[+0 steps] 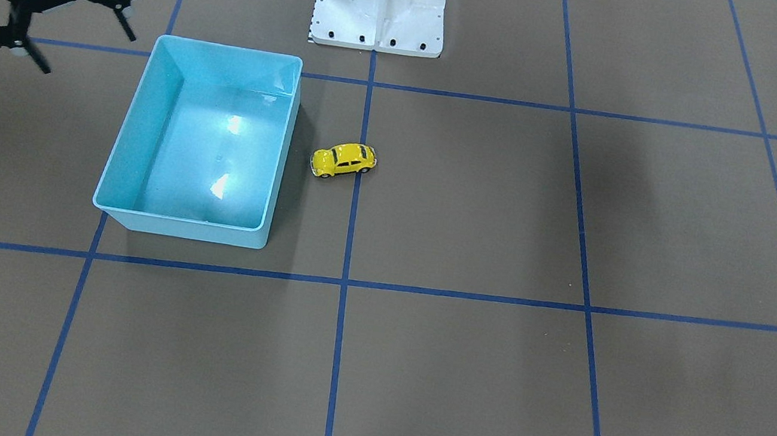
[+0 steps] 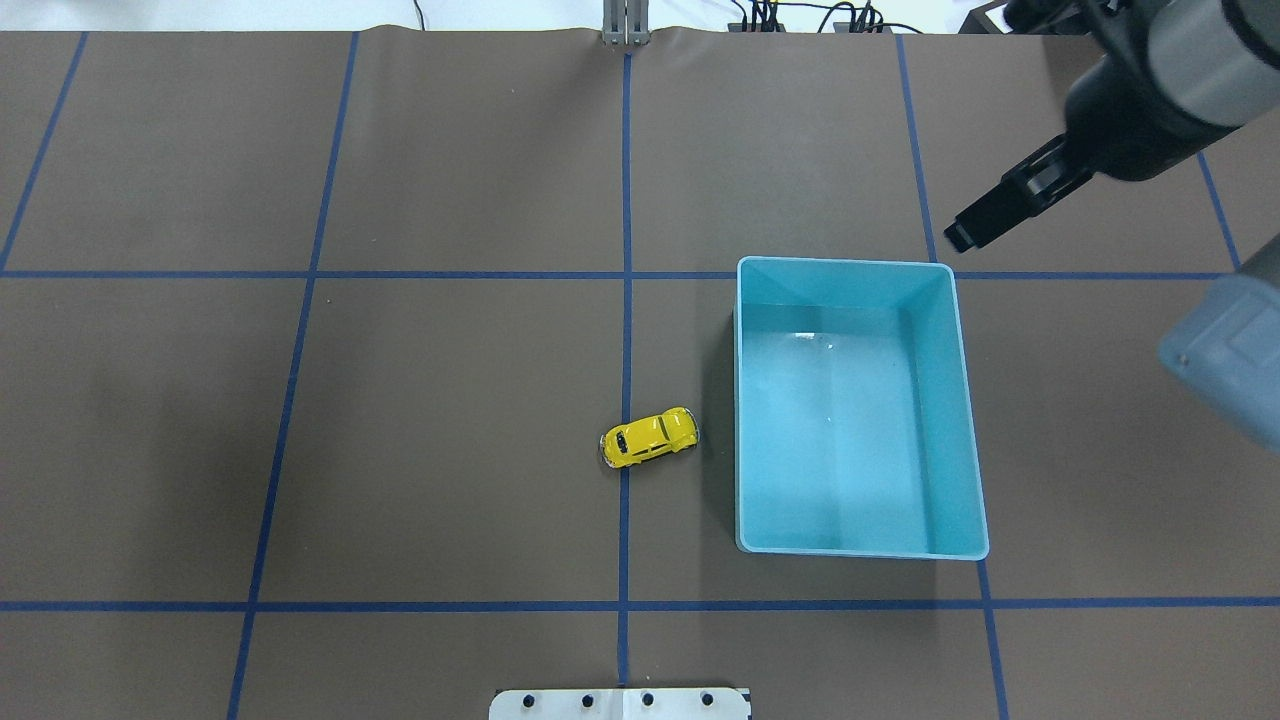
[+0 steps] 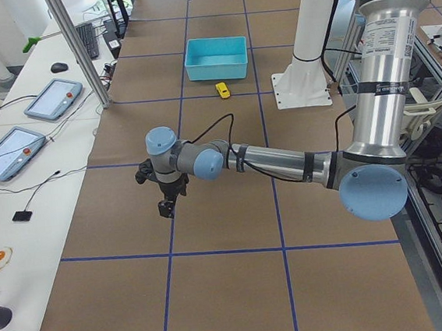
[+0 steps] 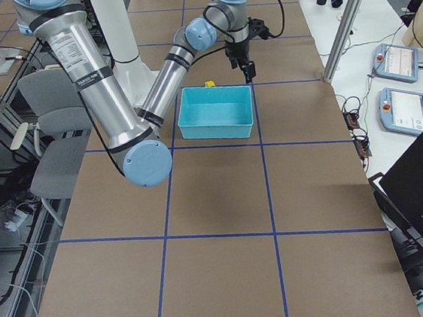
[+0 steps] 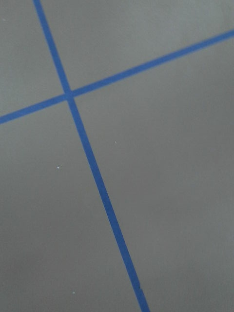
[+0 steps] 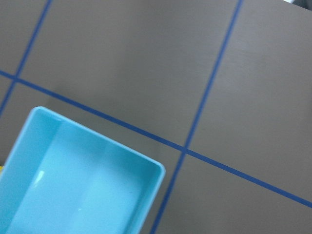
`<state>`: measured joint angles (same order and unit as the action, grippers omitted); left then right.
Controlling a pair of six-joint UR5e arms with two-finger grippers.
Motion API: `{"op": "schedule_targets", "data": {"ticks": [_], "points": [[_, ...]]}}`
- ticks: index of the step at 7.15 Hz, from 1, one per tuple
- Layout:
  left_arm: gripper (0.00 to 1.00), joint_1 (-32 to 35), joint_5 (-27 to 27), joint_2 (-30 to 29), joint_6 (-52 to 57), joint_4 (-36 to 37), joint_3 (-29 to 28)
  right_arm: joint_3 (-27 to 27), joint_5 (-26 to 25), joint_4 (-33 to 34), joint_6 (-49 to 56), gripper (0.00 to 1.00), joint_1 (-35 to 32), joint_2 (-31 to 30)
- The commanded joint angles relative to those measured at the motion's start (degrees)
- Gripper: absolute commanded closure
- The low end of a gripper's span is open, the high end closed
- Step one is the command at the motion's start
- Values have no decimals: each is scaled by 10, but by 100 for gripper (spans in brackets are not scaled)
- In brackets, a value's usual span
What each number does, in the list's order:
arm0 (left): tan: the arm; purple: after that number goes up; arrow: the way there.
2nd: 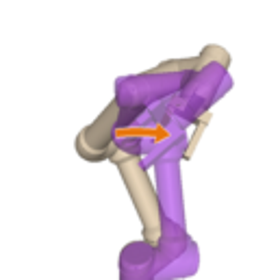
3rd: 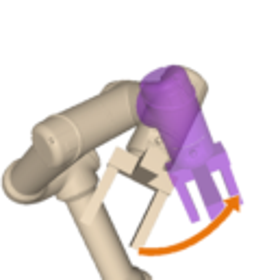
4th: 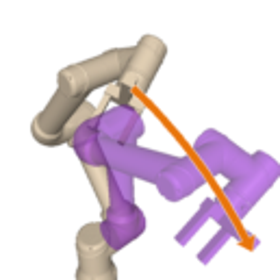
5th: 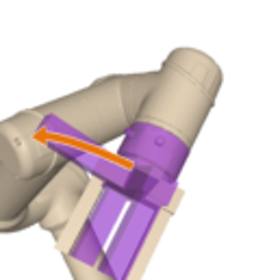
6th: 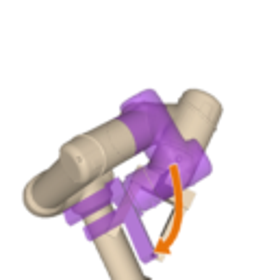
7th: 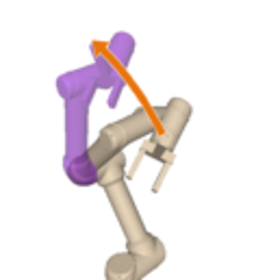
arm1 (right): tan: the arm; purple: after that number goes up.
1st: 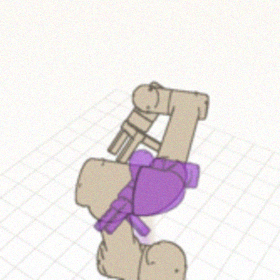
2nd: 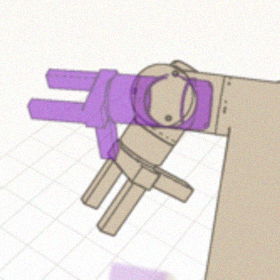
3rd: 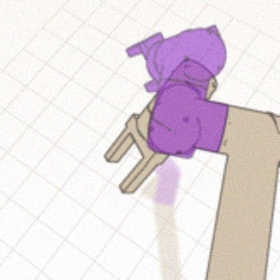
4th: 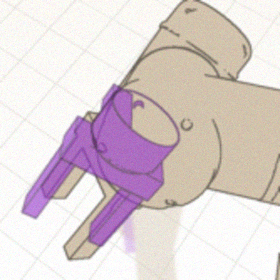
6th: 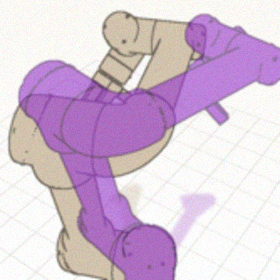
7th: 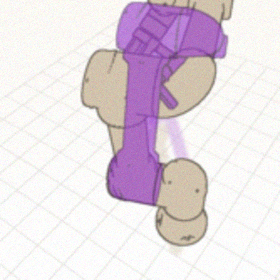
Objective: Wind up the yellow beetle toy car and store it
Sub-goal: 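Withdraw the left arm while the right gripper moves toward the car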
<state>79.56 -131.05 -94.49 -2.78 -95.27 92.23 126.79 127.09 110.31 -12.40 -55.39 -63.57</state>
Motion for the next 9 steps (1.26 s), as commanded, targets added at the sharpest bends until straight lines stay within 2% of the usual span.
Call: {"op": "schedule_targets", "data": {"ticks": [1,2,3,4,5,7,8,9], "points": [[0,59,-26,38,8,-4,1,21,-44,-2,113,0,97,27],[0,69,-26,43,8,-4,1,24,-95,-3,189,0,137,28],[0,69,-25,43,7,-5,1,22,-124,-3,246,0,165,30],[0,69,-25,45,6,-4,-1,11,-137,-2,257,0,192,44],[0,70,-25,45,6,-4,-4,-5,-175,-2,262,0,235,52],[0,71,-25,47,5,-4,-5,-97,-226,-3,321,0,271,125],[0,71,-25,51,5,-5,-1,-129,-245,-5,327,0,296,142],[0,71,-25,52,4,-5,-2,-143,-270,-37,326,0,320,136]]}}
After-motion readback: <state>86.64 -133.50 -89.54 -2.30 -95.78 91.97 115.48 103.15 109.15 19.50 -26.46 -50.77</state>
